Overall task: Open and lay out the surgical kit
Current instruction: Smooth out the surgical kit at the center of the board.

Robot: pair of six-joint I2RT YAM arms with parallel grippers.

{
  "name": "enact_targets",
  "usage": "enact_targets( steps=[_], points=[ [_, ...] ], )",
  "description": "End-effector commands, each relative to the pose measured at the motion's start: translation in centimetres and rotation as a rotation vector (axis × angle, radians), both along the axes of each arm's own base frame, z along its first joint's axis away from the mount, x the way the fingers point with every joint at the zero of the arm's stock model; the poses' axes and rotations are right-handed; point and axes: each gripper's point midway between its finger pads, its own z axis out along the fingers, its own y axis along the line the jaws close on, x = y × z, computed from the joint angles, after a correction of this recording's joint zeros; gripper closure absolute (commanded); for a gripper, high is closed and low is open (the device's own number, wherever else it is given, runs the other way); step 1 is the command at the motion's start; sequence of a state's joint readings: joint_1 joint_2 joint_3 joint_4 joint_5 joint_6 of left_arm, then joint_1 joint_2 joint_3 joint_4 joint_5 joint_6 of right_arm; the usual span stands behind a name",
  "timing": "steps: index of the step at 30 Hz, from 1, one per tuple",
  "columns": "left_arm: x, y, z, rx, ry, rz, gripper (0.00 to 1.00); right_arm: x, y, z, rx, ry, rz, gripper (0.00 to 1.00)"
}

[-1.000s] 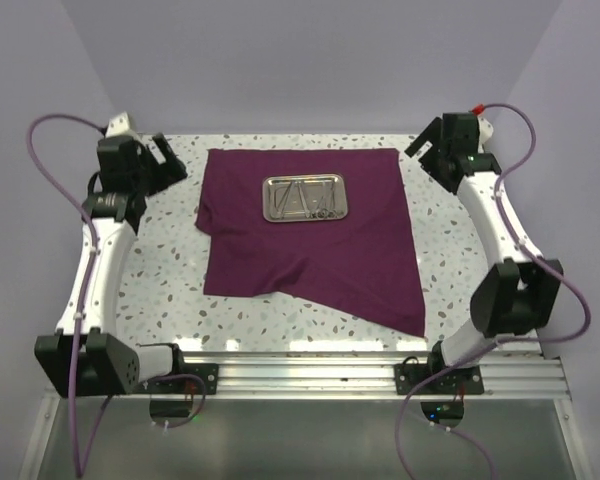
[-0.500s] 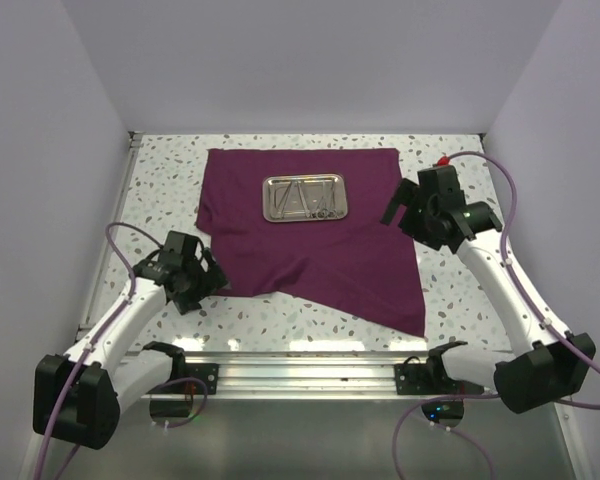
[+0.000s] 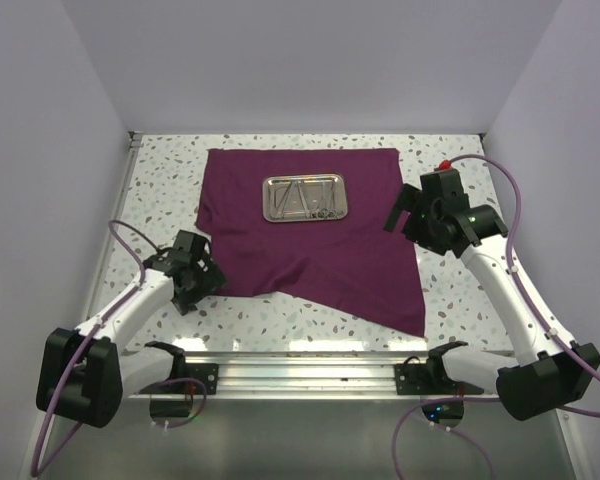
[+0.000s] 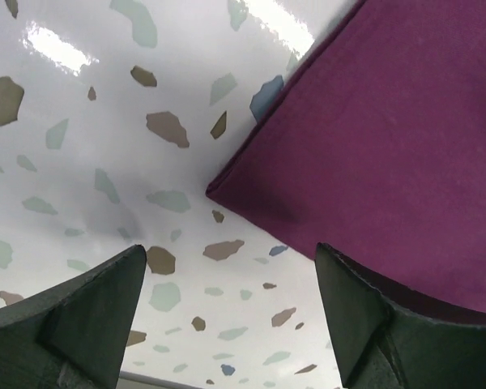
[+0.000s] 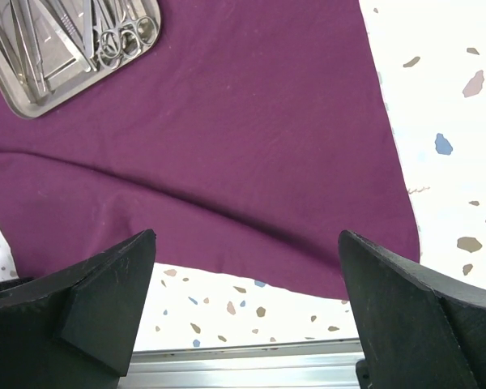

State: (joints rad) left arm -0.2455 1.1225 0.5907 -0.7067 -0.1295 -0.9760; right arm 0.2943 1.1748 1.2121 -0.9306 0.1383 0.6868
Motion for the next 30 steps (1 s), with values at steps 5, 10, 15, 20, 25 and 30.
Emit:
enact_targets(
  steps=[5, 10, 15, 20, 25, 30],
  points=[
    [2.9, -0.2, -1.4, 0.02, -0.051, 0.018, 0.15, -0.4, -0.5, 1.2, -0.023, -0.034, 0.009, 0.02],
    [3.6, -0.7, -1.7, 0.012, -0.045, -0.006, 0.28, -0.2, -0.6, 0.6, -0.035, -0.024, 0.007, 0.02],
    [4.0, -0.6, -1.9, 0.029, -0.04, -0.023, 0.57, 0.0, -0.5, -0.4, -0.034, -0.007, 0.007, 0.02],
    [4.7, -0.9, -1.4, 0.024, -0.047, -0.05, 0.96, 0.5, -0.4, -0.5, -0.042, -0.006, 0.013, 0.03],
    [4.7, -0.1, 1.8, 0.072, -0.058, -0.08, 1.0, 0.8, -0.5, -0.3, -0.053, -0.016, 0.015, 0.03],
    [1.3, 2.6, 8.8, 0.176, -0.049, -0.086, 1.0, 1.3, -0.3, 0.4, -0.043, -0.042, 0.016, 0.02]
  ],
)
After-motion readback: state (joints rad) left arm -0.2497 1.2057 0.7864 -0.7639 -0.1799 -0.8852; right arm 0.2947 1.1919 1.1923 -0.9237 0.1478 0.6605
